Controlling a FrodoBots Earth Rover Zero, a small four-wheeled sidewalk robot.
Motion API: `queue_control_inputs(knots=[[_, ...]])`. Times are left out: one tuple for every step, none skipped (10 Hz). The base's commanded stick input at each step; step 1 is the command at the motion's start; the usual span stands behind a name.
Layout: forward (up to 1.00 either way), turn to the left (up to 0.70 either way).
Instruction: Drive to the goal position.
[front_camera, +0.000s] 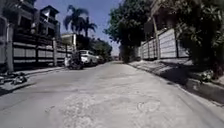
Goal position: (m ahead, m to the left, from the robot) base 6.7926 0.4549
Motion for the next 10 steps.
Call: queue_control_inputs(knots=[[1.00,0.02],[1.00,0.02],[1.00,0.02],[1.00,0.02],[1.00,0.02],[1.00,0.02],[1.00,0.02],[1.00,0.02],[1.00,0.02],[1.00,-0.06]])
